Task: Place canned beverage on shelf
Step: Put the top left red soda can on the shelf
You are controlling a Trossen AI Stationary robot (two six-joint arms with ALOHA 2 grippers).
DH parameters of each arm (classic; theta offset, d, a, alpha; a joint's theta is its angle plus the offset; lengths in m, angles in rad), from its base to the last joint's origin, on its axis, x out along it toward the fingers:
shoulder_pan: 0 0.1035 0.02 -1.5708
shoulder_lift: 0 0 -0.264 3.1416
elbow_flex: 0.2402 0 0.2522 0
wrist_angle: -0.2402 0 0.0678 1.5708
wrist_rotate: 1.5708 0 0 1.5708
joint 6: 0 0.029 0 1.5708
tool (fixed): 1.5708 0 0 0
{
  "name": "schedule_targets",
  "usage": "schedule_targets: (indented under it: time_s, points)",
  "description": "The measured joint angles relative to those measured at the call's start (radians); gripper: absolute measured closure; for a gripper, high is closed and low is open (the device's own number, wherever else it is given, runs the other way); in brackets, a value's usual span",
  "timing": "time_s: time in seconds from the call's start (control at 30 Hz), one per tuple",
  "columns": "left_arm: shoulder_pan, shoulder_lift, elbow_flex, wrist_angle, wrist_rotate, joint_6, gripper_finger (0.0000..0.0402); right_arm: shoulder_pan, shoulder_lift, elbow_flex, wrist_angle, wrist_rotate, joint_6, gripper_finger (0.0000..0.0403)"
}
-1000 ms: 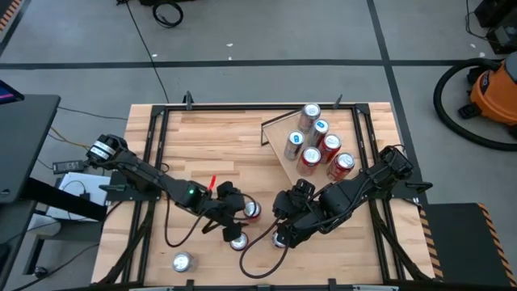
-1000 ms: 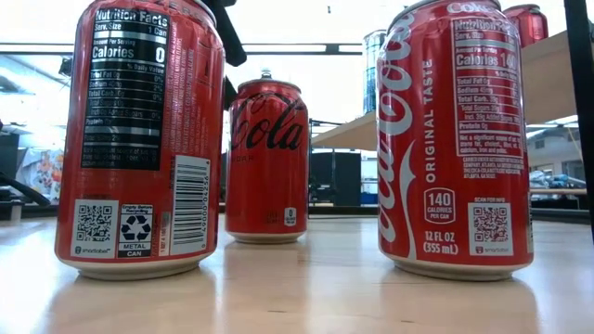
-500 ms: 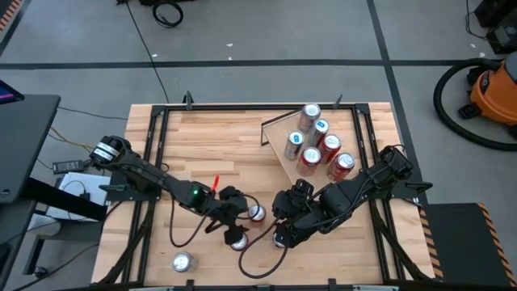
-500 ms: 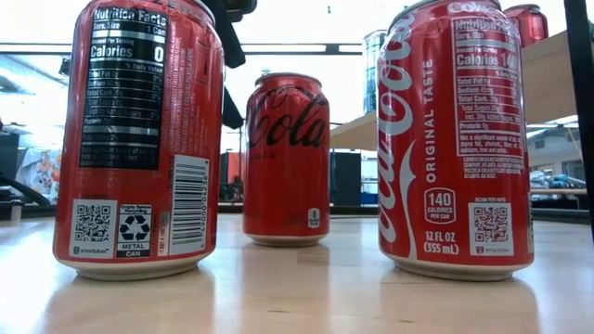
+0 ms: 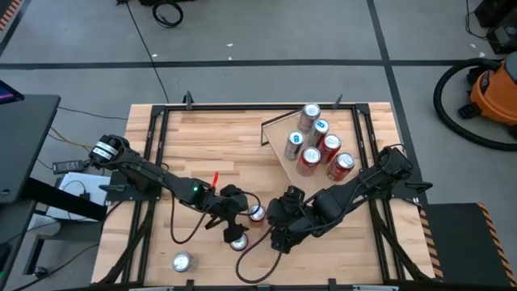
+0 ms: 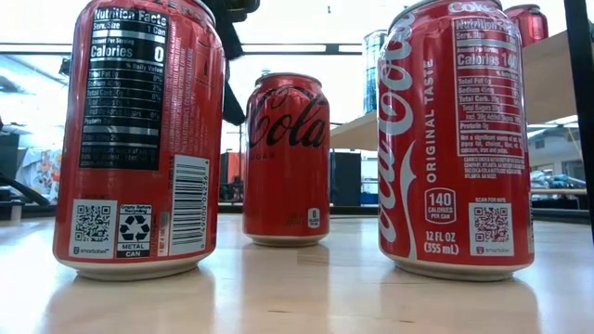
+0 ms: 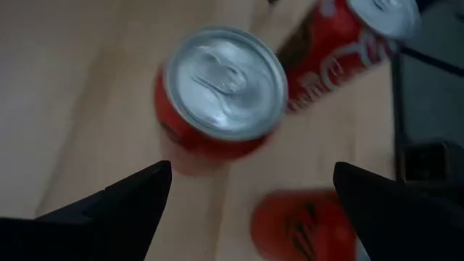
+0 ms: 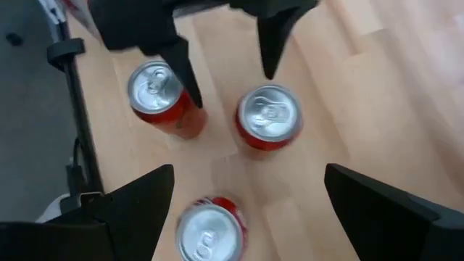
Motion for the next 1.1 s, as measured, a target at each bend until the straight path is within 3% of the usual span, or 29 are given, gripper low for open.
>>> schedule_targets:
  time_s: [0.2,0.4,0.73,0.93,1.1]
  points:
    - [0.0,-0.001,0.0,0.033,0.073,0.075,0.0006,-0.035,0.0,-0.084,0.105,-0.02,-0.022,0.0035]
    - [0.018,-0.001,0.0,0.04,-0.028,0.083,0.0006,-0.053,0.001,-0.168,0.164,-0.038,-0.039,0.0035]
    - [0.049,-0.008,0.0,-0.094,-0.038,0.083,0.0006,-0.058,0.001,-0.227,0.192,-0.066,-0.014,0.0035]
    - [0.087,-0.017,0.0,-0.217,-0.136,-0.027,0.0006,-0.083,0.004,-0.228,0.203,-0.059,-0.021,0.0035]
    - [0.109,-0.016,0.0,-0.161,-0.188,-0.09,0.0006,-0.105,0.017,-0.236,0.223,-0.039,-0.046,0.0035]
